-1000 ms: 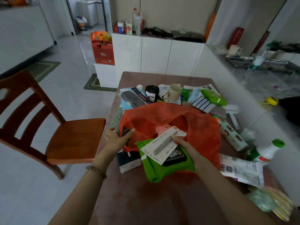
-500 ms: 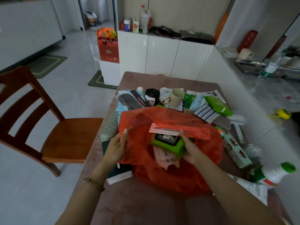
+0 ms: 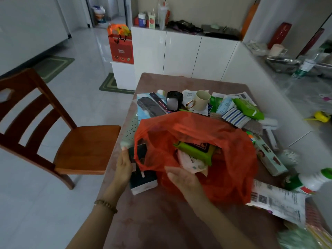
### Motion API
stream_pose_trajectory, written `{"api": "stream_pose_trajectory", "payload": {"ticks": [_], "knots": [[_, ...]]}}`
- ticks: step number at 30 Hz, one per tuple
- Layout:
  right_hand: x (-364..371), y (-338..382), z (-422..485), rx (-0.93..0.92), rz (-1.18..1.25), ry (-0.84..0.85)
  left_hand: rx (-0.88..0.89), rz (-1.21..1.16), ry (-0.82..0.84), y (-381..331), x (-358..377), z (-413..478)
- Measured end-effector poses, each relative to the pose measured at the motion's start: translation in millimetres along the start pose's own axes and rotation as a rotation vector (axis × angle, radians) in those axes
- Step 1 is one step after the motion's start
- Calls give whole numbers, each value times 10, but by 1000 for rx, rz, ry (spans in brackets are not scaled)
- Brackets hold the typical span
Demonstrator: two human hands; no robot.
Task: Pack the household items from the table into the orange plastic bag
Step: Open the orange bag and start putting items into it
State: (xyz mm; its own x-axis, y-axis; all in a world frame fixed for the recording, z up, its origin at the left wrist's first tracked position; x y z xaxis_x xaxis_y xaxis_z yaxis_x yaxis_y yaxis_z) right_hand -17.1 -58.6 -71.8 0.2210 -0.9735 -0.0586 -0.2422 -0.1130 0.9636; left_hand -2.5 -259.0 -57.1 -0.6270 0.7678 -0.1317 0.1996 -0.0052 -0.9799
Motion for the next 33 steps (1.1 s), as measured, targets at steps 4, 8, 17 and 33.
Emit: {"api": "stream_pose_trajectory", "payload": {"ticks": [4, 8, 17, 33], "knots": [[398, -369, 47, 50, -108, -27, -33, 94, 11, 77, -63, -159], [708, -467, 71, 156, -134, -18, 4, 166, 77, 246, -71, -315], [1164, 31, -222, 81, 76, 11, -35, -180, -108, 218, -753, -465], [-780, 848, 189, 207, 309, -72, -189, -127, 183, -655, 350, -307]]}}
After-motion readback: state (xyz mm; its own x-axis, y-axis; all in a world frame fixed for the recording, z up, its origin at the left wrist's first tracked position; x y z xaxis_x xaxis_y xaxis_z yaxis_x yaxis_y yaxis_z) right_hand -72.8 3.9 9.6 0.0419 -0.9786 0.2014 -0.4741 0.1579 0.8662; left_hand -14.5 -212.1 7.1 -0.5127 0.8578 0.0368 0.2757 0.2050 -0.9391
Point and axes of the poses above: each hand's wrist, its own z-axis towards the middle knuckle, its own x-axis out of the palm, y = z × x, the point moved 8 cm from there along z, towards the middle knuckle, and after that the axes turned 13 degrees about -y, right-handed, at the moved point
